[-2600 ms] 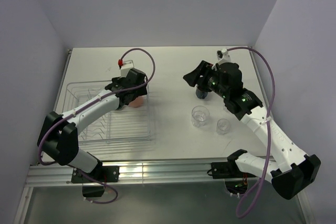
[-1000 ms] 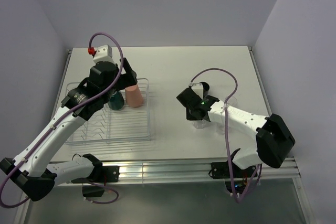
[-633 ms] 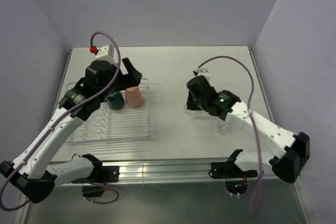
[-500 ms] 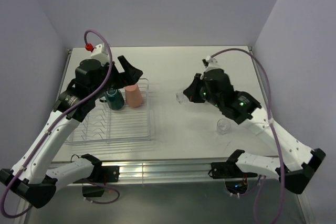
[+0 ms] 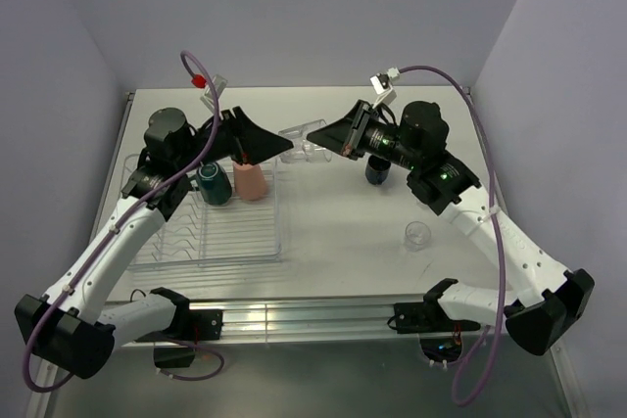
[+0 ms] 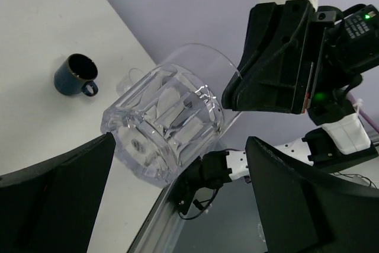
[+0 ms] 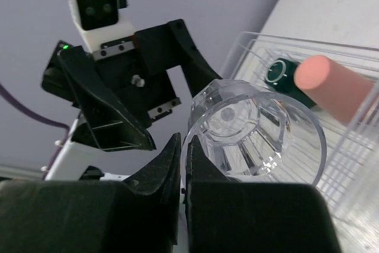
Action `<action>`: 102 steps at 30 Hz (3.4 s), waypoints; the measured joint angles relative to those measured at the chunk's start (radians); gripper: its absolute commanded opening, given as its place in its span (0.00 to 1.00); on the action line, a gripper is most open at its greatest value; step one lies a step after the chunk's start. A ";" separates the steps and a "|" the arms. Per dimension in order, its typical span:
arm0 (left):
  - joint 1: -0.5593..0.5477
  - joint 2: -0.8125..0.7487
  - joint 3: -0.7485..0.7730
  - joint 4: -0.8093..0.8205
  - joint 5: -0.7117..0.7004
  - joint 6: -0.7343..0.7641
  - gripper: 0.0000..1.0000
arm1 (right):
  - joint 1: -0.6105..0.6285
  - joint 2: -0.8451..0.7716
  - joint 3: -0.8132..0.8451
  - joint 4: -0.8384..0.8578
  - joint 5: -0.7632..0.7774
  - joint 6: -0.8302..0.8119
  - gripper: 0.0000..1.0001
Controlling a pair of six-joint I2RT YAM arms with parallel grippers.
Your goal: Load the cups into the dish rack
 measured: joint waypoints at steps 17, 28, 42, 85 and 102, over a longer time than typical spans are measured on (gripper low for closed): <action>0.016 0.018 -0.022 0.133 0.037 -0.042 0.99 | -0.075 0.048 -0.170 0.466 -0.164 0.318 0.00; 0.010 0.018 -0.022 0.089 0.003 0.013 0.99 | -0.080 0.048 -0.194 0.504 -0.171 0.350 0.00; 0.005 0.026 -0.036 0.076 0.014 0.031 0.98 | -0.080 0.043 -0.216 0.565 -0.212 0.393 0.00; 0.001 -0.067 0.133 -0.415 -0.218 0.129 0.00 | -0.071 -0.179 -0.158 -0.017 0.189 0.002 0.69; -0.168 0.021 0.013 -0.820 -0.870 0.168 0.00 | -0.071 -0.156 -0.085 -0.395 0.564 -0.206 0.71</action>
